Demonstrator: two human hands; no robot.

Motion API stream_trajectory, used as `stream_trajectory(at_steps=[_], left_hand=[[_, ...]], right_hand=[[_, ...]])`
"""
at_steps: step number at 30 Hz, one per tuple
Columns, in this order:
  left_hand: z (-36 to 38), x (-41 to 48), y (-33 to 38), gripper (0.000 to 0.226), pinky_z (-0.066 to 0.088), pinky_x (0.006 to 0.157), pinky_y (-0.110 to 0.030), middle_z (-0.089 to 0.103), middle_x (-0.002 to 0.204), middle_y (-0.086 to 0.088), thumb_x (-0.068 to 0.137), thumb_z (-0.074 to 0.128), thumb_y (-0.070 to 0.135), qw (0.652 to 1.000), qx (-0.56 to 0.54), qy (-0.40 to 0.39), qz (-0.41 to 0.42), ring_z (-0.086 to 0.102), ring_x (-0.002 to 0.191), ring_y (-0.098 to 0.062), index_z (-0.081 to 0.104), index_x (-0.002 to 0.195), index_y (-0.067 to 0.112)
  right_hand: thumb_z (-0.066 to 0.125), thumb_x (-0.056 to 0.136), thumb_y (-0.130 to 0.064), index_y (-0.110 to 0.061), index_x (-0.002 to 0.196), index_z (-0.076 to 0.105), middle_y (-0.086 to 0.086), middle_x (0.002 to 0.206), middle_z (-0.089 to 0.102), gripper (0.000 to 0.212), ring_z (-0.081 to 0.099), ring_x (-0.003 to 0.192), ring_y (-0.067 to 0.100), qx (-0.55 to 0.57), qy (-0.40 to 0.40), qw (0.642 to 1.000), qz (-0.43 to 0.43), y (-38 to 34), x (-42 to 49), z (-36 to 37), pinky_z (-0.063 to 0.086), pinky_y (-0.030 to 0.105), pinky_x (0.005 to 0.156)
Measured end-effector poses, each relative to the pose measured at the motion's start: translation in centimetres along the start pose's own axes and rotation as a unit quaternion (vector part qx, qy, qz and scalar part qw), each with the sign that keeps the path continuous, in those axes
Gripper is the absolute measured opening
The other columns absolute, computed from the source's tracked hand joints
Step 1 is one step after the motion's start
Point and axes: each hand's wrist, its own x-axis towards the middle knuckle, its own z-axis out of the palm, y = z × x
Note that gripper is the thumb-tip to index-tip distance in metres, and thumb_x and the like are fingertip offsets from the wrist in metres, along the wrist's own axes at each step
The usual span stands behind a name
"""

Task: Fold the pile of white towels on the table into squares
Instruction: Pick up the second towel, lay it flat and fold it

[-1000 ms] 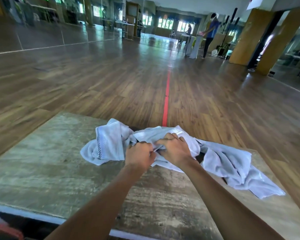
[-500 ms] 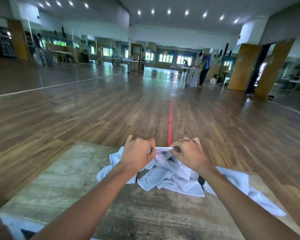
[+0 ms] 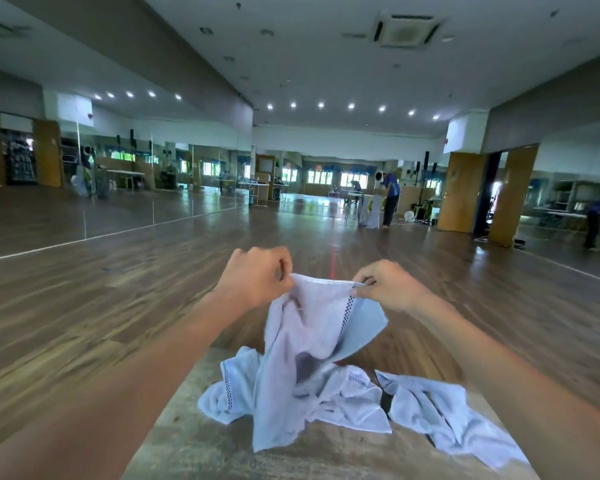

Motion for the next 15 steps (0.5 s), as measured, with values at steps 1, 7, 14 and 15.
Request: stream_trajectory(at_steps=[1,7,14,15], left_hand=[[0.1,-0.3,0.5,0.022,0.044,0.089,-0.030,0.065,0.086,0.014,0.074,0.064,0.037,0.997,-0.060,-0.053,-0.020,0.062,0.085,-0.013,0.061,0.094,0.030],[4.8,-2.8,4.2,0.030,0.049,0.070,-0.019,0.068,0.071,0.005,0.066,0.084,0.034,0.945,-0.305,-0.116,-0.032,0.054,0.058,0.002,0.069,0.085,0.015],[6.9,-3.2,5.4,0.023,0.037,0.056,-0.016,0.059,0.052,0.013,0.077,0.070,0.014,0.934,-0.352,-0.058,-0.033,0.049,0.051,0.003,0.060,0.060,0.026],[6.6,-3.2,5.5,0.022,0.035,0.054,-0.015,0.057,0.049,0.012,0.076,0.068,0.012,0.933,-0.354,-0.045,-0.036,0.046,0.047,0.003,0.057,0.060,0.024]], right_hand=[[0.072,0.082,-0.017,-0.012,0.087,0.075,0.001,0.087,0.073,0.008,0.067,0.088,0.014,0.024,0.004,1.000,-0.006,-0.5,-0.4,-0.5,0.050,0.030,0.081],[0.076,0.077,-0.019,-0.018,0.081,0.077,-0.008,0.079,0.073,0.004,0.064,0.076,0.001,0.021,-0.012,1.000,-0.020,-2.2,-2.0,-0.6,0.052,0.026,0.074],[0.082,0.071,-0.023,-0.020,0.072,0.075,-0.015,0.064,0.068,0.008,0.060,0.064,-0.004,0.052,-0.005,0.999,-0.009,-1.1,-3.6,-1.2,0.046,0.015,0.061],[0.081,0.072,-0.022,-0.019,0.073,0.074,-0.017,0.059,0.065,0.008,0.057,0.058,-0.008,0.051,-0.008,0.999,-0.002,-0.7,-3.9,-1.3,0.042,0.010,0.056]])
